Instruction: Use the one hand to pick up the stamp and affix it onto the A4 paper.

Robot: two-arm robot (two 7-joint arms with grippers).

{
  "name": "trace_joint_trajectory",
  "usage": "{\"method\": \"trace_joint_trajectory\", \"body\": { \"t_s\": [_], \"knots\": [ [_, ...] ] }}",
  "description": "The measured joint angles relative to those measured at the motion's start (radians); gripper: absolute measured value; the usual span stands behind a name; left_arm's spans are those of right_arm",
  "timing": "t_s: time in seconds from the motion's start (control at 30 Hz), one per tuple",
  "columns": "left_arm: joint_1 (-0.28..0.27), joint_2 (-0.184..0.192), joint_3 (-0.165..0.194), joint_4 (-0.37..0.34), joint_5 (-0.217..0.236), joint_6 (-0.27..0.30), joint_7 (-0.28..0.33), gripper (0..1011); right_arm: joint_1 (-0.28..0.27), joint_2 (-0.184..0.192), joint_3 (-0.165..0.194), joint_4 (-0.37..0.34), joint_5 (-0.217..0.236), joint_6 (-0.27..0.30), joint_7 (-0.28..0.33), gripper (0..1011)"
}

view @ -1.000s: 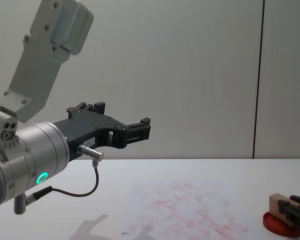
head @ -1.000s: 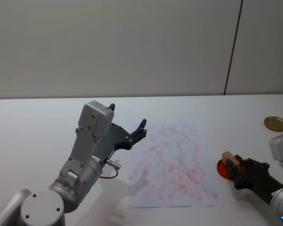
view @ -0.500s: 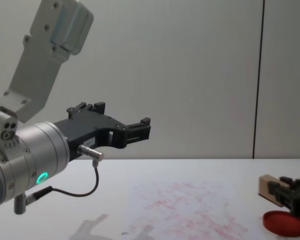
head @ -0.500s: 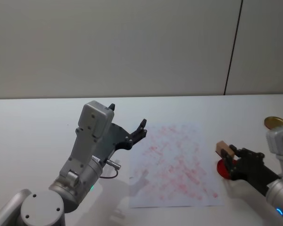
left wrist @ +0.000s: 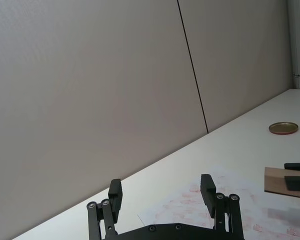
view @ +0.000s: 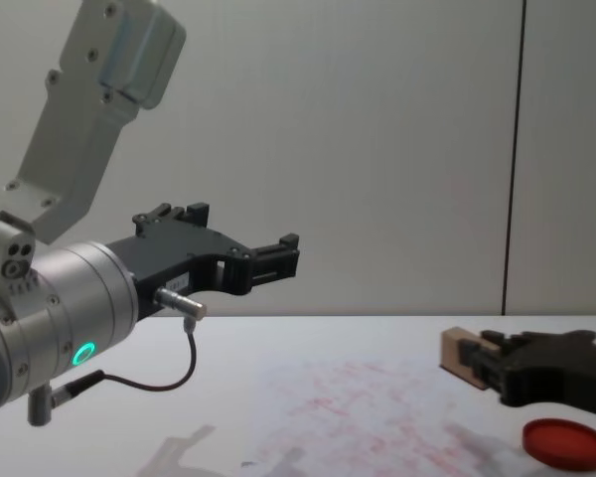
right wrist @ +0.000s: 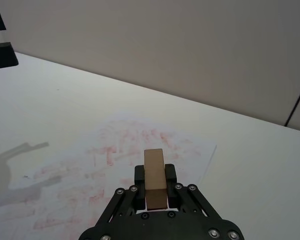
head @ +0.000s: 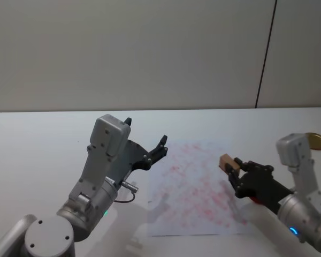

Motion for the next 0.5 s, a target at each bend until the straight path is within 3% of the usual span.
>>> {"method": "trace_joint_trajectory", "body": {
  "t_s": [0.5],
  "knots": [
    [0.0, 0.0, 0.0, 0.0, 0.0, 0.0, 0.0, 993, 0.093, -0.08, -0.047, 0.117, -0.044, 0.008, 0.024, 217]
  ]
}}
